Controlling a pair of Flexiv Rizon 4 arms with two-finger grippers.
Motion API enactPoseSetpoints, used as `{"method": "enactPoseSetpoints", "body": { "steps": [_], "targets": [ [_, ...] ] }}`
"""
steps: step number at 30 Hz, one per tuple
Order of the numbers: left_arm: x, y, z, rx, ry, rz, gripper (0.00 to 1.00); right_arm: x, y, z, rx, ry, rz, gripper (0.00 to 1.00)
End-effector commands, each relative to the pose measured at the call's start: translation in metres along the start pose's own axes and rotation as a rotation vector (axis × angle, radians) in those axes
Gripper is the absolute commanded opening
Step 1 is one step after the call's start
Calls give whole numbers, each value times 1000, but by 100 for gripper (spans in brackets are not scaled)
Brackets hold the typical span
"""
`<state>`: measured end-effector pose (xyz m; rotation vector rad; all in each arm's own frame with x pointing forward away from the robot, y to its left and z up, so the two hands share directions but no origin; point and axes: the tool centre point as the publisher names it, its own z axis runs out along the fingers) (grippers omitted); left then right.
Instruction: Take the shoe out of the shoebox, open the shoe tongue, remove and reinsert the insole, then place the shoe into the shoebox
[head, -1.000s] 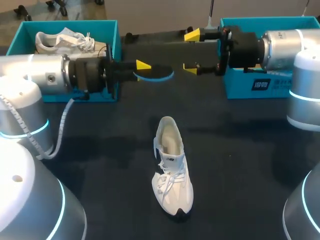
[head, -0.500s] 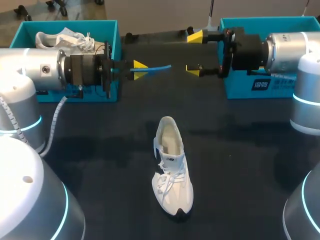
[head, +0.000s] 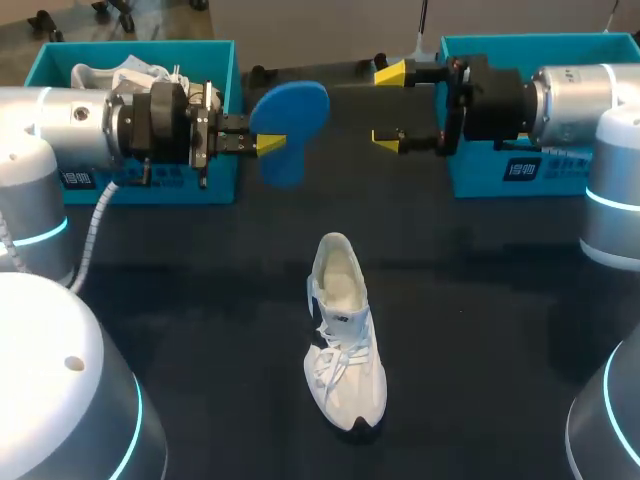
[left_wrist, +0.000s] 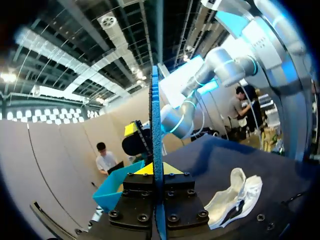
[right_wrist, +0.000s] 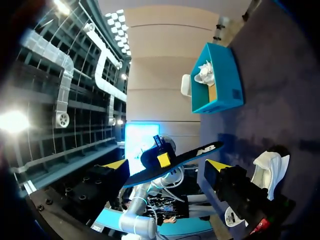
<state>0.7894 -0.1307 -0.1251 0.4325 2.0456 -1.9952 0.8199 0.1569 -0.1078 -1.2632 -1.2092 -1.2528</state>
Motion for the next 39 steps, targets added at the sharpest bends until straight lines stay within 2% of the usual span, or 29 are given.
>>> {"method": "enactPoseSetpoints", "body": {
  "steps": [1, 9, 12, 21, 24, 25, 37, 39],
  "targets": [
    [-7, 3, -1, 59, 115, -482, 0, 0, -1, 0, -2, -4, 1, 100],
    [-7, 3, -1, 59, 115, -482, 0, 0, -1, 0, -2, -4, 1, 100],
    [-6, -1, -3, 57, 145, -612, 0, 0, -1, 0, -2, -4, 1, 100],
    [-8, 2, -4, 72, 110, -999, 0, 0, -1, 0, -2, -4, 1, 100],
    [-7, 2, 0, 86, 154, -1154, 0, 0, -1, 0, -2, -4, 1, 100],
    [-6, 0, 0, 118, 208, -1158, 0, 0, -1, 0, -2, -4, 1, 100],
    [-6, 0, 0, 118, 208, -1158, 0, 0, -1, 0, -2, -4, 1, 100],
    [-3, 8, 3, 105, 186, -1232, 0, 0, -1, 0, -2, -4, 1, 100]
  ]
}}
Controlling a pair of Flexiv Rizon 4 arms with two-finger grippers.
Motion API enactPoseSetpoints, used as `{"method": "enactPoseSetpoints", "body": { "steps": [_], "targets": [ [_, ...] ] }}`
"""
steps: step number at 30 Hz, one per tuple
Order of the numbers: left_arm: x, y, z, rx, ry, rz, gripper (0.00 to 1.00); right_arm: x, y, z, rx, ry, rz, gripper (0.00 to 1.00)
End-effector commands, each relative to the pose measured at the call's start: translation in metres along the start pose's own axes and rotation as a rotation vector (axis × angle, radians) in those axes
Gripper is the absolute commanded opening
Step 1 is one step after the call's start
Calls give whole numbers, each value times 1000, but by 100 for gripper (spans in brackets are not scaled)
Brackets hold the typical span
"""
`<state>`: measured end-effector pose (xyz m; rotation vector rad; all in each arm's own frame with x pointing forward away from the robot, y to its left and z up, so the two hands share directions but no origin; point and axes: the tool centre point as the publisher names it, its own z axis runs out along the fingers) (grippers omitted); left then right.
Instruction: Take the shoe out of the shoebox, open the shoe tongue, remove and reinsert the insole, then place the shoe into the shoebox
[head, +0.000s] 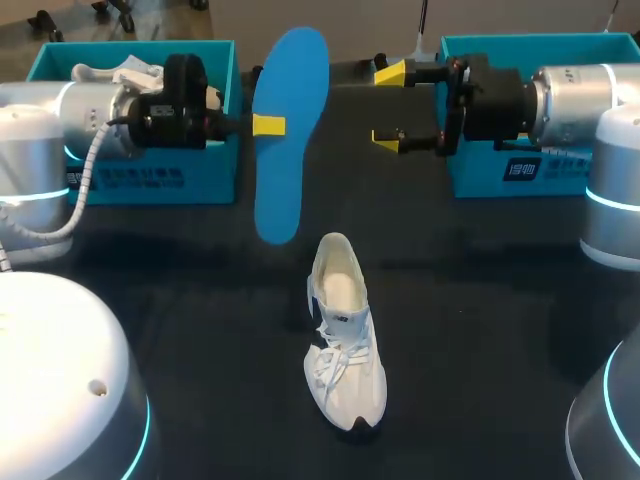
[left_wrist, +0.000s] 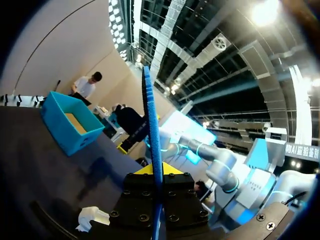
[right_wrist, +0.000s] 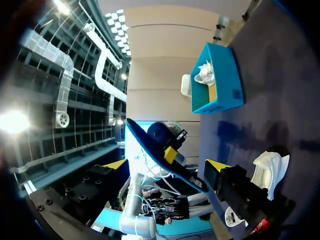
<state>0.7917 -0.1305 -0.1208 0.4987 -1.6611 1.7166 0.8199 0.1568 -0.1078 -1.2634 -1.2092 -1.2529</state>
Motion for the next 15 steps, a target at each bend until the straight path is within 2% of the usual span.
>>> {"method": "enactPoseSetpoints", "body": {
  "steps": [1, 4, 8, 15],
  "targets": [
    [-14, 8, 1, 15, -11, -120, 0, 0, -1, 0, -1, -4, 1, 100],
    [-24, 16, 2, 32, -47, -190, 0, 0, -1, 0, -1, -4, 1, 100],
    [-41, 23, 1, 96, -97, -314, 0, 0, -1, 0, -1, -4, 1, 100],
    [-52, 32, 1, 150, -121, -432, 0, 0, -1, 0, -1, -4, 1, 100]
  ]
}}
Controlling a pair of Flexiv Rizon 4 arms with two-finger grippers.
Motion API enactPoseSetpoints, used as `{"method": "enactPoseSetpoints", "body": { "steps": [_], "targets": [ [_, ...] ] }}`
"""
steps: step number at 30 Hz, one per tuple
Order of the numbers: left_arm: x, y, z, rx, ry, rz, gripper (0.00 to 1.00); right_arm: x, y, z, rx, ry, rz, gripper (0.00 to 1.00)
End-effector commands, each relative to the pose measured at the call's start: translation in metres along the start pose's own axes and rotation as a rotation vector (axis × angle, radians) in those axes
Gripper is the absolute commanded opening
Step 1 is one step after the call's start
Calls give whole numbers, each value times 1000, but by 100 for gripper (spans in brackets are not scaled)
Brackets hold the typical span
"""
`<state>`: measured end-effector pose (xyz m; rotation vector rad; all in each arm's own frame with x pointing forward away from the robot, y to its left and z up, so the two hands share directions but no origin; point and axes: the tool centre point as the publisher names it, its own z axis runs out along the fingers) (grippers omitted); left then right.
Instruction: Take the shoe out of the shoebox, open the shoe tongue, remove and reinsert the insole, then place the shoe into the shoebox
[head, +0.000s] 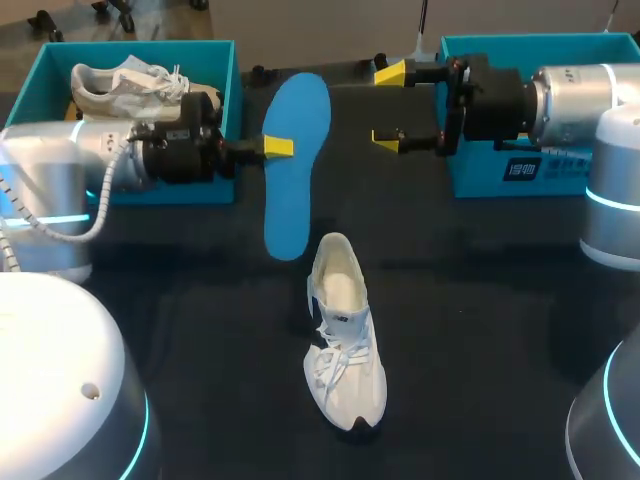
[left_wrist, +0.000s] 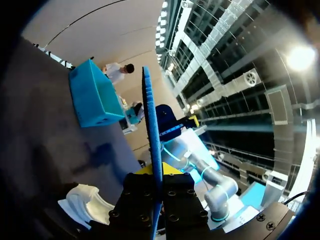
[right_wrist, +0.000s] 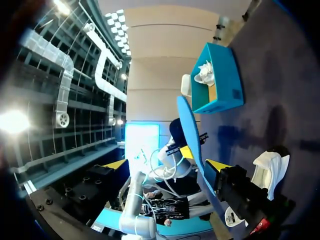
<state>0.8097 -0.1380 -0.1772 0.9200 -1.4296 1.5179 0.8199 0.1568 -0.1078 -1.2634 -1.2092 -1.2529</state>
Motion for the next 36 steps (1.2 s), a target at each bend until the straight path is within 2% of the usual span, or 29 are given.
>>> {"method": "enactPoseSetpoints", "body": {
  "steps": [1, 10, 18, 23, 30, 36],
  "targets": [
    [-2, 6, 3, 42, -17, -43, 0, 0, -1, 0, -1, -4, 1, 100],
    [-11, 0, 11, 95, -45, -210, 0, 0, -1, 0, -1, -4, 1, 100],
    [-14, -5, 18, 87, -46, -257, 0, -3, -2, -2, 15, -17, -18, 100],
    [-20, -10, 20, 85, -52, -285, 0, -5, -3, -8, 37, -147, -10, 100],
    [-24, -12, 19, 91, -52, -321, 0, 15, -4, -14, 53, -369, -43, 100],
    [-24, -12, 19, 91, -52, -321, 0, 36, -4, -8, 79, -589, -32, 100]
  ]
}}
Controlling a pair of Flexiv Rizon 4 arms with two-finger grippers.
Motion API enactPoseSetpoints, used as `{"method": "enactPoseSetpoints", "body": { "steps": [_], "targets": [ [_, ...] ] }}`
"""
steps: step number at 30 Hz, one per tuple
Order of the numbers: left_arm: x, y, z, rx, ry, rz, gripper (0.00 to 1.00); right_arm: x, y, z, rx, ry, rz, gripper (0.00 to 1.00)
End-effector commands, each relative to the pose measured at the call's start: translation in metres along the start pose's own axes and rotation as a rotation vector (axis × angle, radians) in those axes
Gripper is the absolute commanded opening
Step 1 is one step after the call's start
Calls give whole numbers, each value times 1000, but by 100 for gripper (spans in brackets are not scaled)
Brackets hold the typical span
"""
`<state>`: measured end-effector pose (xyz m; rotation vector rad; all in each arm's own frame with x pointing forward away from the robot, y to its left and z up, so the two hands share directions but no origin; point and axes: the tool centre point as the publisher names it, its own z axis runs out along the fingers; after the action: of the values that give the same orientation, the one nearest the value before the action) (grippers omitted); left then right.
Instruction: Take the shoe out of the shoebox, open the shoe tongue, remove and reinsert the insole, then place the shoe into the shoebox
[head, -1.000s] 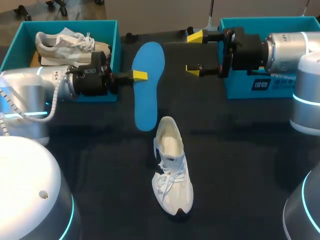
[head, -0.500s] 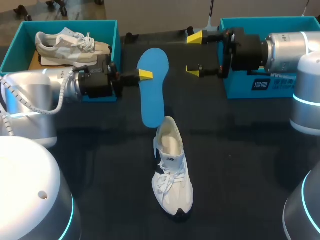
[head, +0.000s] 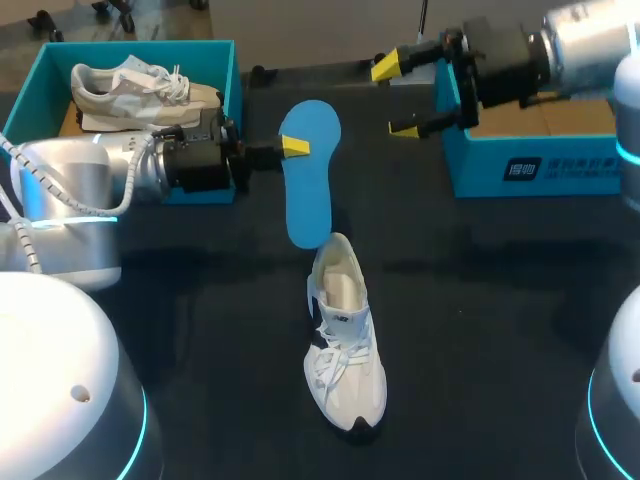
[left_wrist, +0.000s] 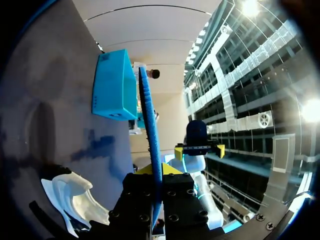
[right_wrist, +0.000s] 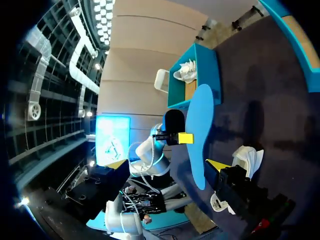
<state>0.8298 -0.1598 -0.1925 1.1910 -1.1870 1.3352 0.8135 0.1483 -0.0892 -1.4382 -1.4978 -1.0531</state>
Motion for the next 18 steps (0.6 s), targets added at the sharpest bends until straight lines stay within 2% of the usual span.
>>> {"method": "enactPoseSetpoints", "body": {
  "steps": [1, 10, 18],
  "targets": [
    [-1, 0, 0, -2, 0, 0, 0, 20, 2, -4, 27, -291, 8, 100],
    [-1, 0, 0, -2, 0, 0, 0, 57, 0, 4, 69, -565, 15, 100],
    [-1, 0, 0, -2, 0, 0, 0, 72, -7, 16, 46, -776, 102, 100]
  ]
}}
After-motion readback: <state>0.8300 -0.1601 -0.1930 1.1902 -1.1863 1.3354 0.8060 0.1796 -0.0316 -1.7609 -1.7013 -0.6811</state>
